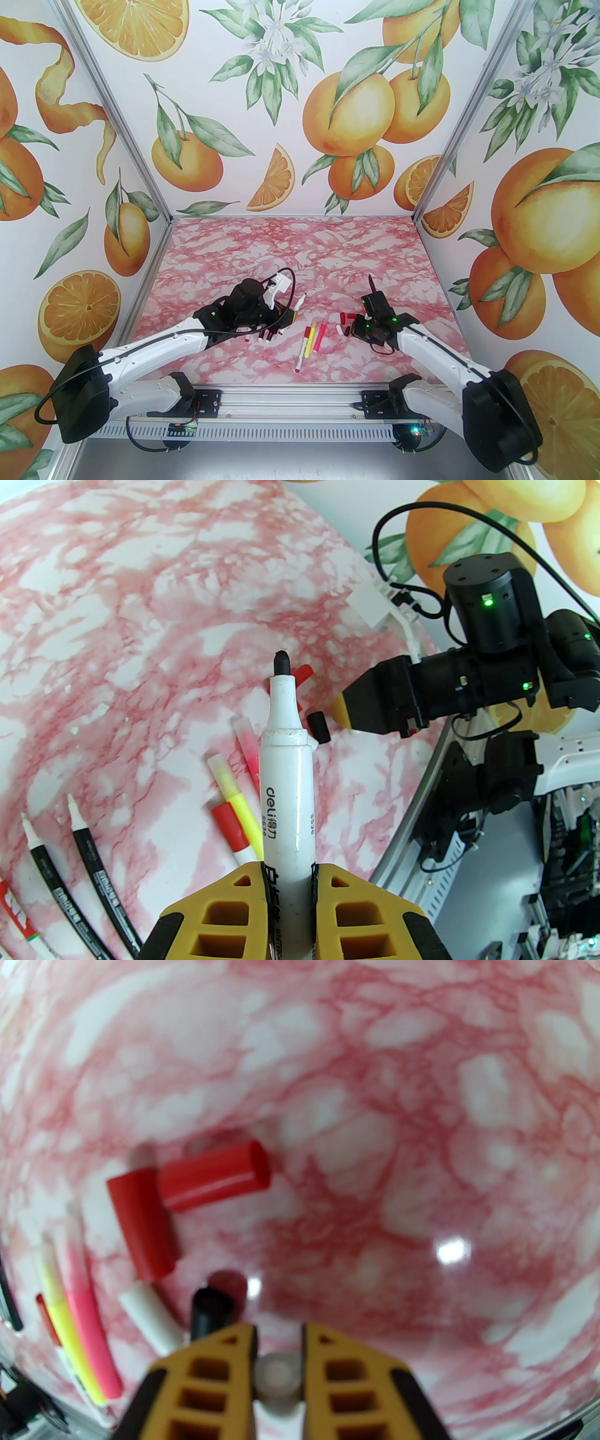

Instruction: Open the pen caps

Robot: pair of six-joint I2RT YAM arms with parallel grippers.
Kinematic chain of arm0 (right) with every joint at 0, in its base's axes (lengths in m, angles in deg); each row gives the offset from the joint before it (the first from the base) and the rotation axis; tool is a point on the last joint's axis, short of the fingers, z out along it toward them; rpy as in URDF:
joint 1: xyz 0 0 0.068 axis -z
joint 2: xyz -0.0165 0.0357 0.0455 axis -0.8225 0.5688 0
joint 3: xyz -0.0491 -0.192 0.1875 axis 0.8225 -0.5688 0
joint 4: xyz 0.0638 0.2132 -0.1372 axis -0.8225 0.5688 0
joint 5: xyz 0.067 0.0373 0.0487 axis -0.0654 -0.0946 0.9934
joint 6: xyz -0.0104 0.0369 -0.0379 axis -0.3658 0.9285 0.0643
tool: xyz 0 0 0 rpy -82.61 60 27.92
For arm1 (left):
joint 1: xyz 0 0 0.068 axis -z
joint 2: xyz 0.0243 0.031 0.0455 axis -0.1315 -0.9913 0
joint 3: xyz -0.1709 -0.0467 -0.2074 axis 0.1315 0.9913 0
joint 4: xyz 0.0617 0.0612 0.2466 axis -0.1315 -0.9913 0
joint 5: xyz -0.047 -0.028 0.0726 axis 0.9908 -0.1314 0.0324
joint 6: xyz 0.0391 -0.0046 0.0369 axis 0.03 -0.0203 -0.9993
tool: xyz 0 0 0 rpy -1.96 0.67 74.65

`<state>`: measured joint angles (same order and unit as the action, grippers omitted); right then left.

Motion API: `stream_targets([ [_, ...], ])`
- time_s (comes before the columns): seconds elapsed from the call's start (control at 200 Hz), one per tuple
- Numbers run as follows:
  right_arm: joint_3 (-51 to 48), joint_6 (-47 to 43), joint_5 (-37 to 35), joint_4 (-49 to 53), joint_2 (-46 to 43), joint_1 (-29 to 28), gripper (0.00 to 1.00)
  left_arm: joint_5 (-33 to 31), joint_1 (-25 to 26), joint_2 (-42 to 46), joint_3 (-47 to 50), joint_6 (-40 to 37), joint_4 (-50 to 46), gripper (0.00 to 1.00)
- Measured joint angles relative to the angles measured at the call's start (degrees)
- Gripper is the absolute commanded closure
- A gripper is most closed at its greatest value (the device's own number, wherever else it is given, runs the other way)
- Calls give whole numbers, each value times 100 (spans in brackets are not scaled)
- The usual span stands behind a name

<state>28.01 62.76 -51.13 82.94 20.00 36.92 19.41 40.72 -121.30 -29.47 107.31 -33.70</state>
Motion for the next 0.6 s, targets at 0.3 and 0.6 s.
stream_targets([
  [0.3,-52,0,0,-271,83,0,84,142,0,-66,2,2,11,100],
  [0.6,-63,-20,-2,-337,74,0,72,201,0,-74,11,4,17,100],
])
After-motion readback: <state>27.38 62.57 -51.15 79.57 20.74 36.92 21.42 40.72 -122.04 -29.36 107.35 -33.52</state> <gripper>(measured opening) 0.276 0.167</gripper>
